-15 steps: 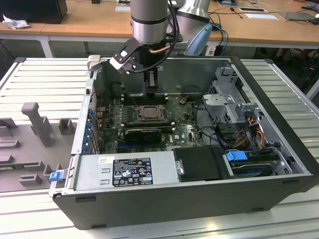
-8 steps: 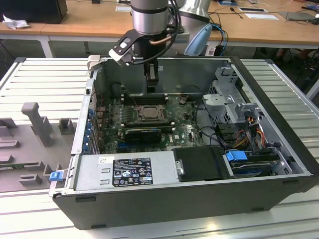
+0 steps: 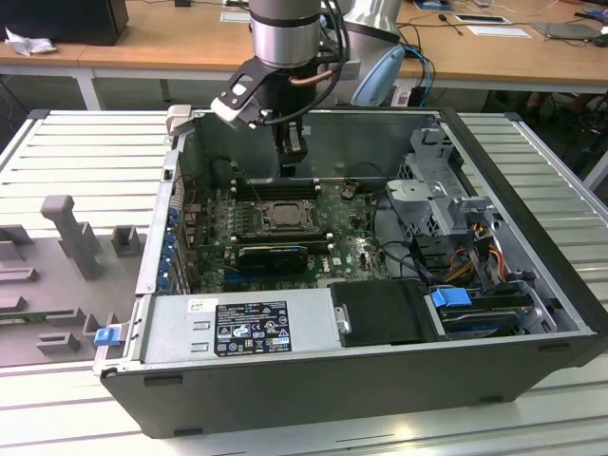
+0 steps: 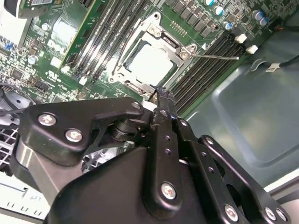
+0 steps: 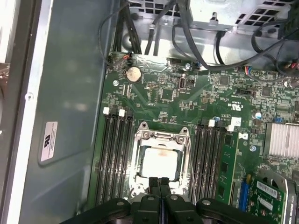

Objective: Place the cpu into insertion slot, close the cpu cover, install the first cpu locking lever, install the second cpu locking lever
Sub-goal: 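Install the first cpu locking lever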

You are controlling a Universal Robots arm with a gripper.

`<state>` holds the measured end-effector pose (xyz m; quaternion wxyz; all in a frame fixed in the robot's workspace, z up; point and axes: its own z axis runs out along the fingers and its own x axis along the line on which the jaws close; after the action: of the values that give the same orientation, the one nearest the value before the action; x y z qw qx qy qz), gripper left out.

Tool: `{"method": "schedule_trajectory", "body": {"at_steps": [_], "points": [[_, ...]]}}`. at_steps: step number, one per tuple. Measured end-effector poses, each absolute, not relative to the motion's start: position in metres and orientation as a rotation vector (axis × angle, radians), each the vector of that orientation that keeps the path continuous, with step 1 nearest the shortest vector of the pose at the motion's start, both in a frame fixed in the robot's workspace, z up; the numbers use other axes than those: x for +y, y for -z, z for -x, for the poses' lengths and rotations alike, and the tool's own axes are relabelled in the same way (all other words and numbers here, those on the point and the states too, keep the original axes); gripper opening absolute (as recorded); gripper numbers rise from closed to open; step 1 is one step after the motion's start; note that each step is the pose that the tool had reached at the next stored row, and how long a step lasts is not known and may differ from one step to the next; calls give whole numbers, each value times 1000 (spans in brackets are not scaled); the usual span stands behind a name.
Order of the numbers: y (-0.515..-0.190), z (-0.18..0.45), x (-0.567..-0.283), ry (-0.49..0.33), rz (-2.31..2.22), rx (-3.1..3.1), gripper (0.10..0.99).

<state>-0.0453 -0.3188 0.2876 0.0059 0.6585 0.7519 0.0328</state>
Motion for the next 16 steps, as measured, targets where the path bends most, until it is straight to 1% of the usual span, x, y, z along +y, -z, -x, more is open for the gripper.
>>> {"method": "schedule_trajectory", "body": {"at_steps": [16], "points": [[-288, 45, -319, -104, -1870, 2514, 106]]}}
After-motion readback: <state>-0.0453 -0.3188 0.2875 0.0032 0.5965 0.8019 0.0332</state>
